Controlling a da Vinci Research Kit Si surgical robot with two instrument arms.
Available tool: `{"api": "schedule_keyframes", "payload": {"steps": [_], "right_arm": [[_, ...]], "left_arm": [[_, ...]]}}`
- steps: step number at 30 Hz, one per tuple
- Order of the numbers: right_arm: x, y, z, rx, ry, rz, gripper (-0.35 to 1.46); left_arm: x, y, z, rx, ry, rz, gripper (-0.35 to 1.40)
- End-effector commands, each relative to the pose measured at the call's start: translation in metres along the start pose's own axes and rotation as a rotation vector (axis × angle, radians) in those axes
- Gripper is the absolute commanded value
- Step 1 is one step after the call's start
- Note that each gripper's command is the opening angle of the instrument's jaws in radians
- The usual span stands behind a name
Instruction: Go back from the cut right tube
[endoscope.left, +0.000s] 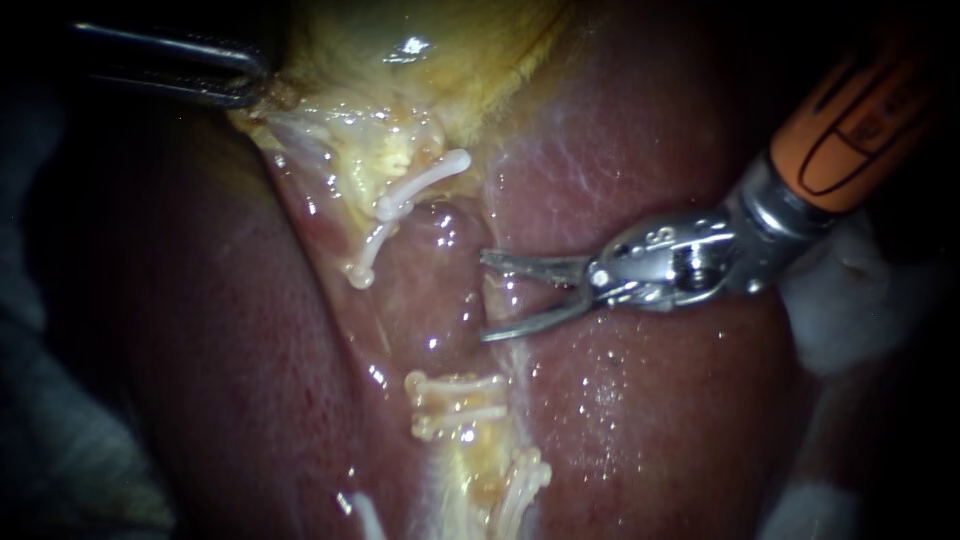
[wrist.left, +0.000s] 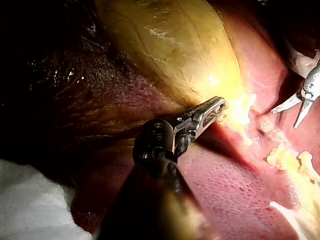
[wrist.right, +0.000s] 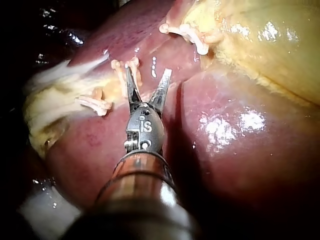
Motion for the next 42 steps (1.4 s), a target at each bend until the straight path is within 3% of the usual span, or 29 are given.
{"api": "schedule_keyframes", "payload": {"steps": [1, 5, 12, 18, 22, 29, 39, 42], "right_arm": [[-0.0001, 0.0, -0.0006, -0.004, -0.028, -0.017, 1.4], [-0.0003, -0.0004, -0.0032, -0.029, -0.106, -0.059, 1.4], [-0.0004, -0.0013, -0.006, -0.033, -0.172, -0.075, 1.37], [-0.0005, -0.0011, -0.0066, -0.03, -0.175, -0.075, 1.37], [-0.0005, -0.0012, -0.0068, -0.029, -0.175, -0.076, 1.38], [-0.0005, -0.0013, -0.0068, -0.029, -0.175, -0.076, 1.4], [-0.0003, -0.0015, -0.0068, -0.032, -0.175, -0.075, 1.42], [-0.0001, -0.0015, -0.006, 0.02, -0.169, -0.069, 1.37]], "left_arm": [[0.0, 0.0, 0.0, 0.0, 0.0, 0.0, -0.35], [-0.0001, -0.0001, 0.0001, 0.0, 0.0, 0.0, -0.35], [-0.0002, -0.0002, 0.0004, 0.001, 0.001, 0.001, -0.35], [-0.0008, -0.0004, 0.0012, 0.007, 0.004, 0.004, -0.35], [-0.0017, -0.0008, 0.0031, 0.008, 0.009, 0.01, -0.35], [-0.0026, -0.0016, 0.0061, 0.001, -0.01, 0.012, -0.35], [-0.0029, -0.0021, 0.0061, 0.001, -0.014, 0.015, -0.35], [-0.0026, -0.0021, 0.005, -0.006, -0.017, 0.014, -0.35]]}}
